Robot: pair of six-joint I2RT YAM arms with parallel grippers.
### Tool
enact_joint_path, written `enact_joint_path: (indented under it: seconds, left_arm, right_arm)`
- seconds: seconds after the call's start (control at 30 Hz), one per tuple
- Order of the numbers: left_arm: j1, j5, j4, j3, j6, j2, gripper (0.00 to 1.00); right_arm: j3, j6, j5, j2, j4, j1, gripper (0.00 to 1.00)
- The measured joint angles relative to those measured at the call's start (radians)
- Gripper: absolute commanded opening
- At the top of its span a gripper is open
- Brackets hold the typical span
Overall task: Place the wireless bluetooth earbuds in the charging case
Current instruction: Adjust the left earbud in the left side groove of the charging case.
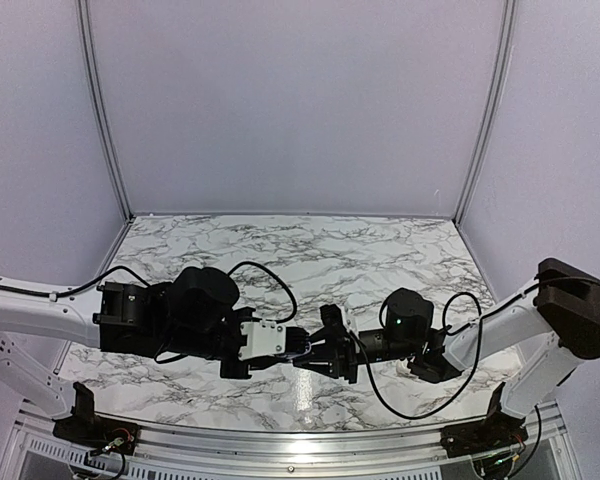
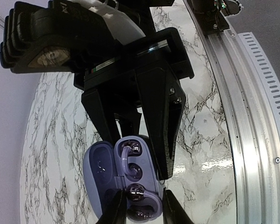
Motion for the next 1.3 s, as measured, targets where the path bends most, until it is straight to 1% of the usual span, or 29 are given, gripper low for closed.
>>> enact_joint_path:
  seconds: [0.4, 0.7, 0.97, 1.13, 1.3]
  left_arm:
    - [-0.003, 0.016, -0.024, 0.004, 0.014, 0.000, 0.23]
    - [-0.006, 0.016, -0.040, 0.015, 0.009, 0.000, 0.18]
    - [-0.006, 0.012, -0.044, 0.016, -0.008, 0.000, 0.12]
    - [-0.006, 0.004, -0.044, 0.016, -0.018, 0.000, 0.06]
    - [-0.005, 0.003, -0.043, 0.016, -0.036, 0.000, 0.04]
  right_arm:
    - [0.001, 0.008, -0.024, 0.007, -0.004, 0.000, 0.00]
    - [0.001, 0.008, -0.035, 0.007, -0.009, 0.000, 0.00]
    - [0.001, 0.007, -0.038, 0.007, -0.011, 0.000, 0.00]
    - [0.001, 0.006, -0.040, 0.007, -0.011, 0.002, 0.00]
    - [0.001, 0.002, -0.039, 0.007, -0.011, 0.005, 0.00]
